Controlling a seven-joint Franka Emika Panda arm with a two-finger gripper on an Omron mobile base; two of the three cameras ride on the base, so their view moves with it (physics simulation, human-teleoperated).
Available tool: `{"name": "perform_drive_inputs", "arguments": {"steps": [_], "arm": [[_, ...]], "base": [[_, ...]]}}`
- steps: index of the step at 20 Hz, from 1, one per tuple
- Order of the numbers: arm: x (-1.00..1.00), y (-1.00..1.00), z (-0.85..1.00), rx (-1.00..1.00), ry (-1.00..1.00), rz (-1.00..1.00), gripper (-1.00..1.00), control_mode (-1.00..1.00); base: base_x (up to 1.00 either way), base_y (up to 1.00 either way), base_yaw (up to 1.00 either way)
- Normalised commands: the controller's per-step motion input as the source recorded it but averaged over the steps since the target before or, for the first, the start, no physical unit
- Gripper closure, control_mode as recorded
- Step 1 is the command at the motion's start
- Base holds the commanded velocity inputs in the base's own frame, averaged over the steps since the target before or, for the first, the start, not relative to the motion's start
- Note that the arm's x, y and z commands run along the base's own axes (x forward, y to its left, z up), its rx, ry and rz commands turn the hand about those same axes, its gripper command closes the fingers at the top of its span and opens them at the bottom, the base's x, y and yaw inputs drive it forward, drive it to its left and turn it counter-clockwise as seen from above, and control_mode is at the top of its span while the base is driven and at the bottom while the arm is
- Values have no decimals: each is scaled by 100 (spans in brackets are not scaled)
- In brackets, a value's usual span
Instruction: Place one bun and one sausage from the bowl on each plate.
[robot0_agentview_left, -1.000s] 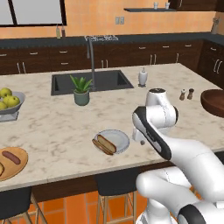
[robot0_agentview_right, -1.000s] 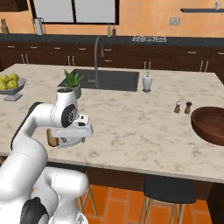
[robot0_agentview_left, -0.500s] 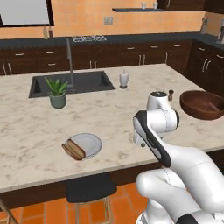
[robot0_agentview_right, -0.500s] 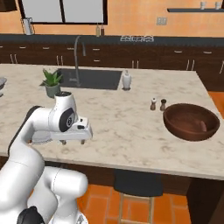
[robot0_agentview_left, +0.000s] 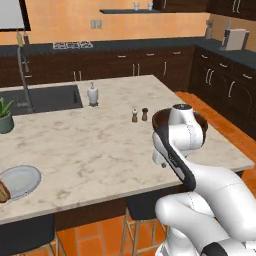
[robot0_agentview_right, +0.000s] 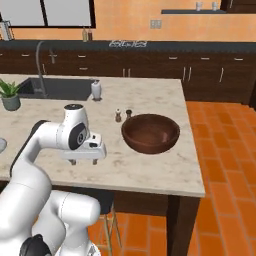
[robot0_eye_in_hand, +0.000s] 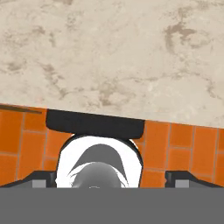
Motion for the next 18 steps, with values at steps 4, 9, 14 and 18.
{"name": "perform_drive_inputs", "arguments": {"steps": [4,9,14,18], "arm": [[0,0,0,0,0,0,-100,100],[0,0,0,0,0,0,-100,100],[0,0,0,0,0,0,-100,100],[8,0,2,0,1,0,-100,-100]], "base": [[47,-100,0],[56,-69,0],[73,6,0],[19,0,0]]}}
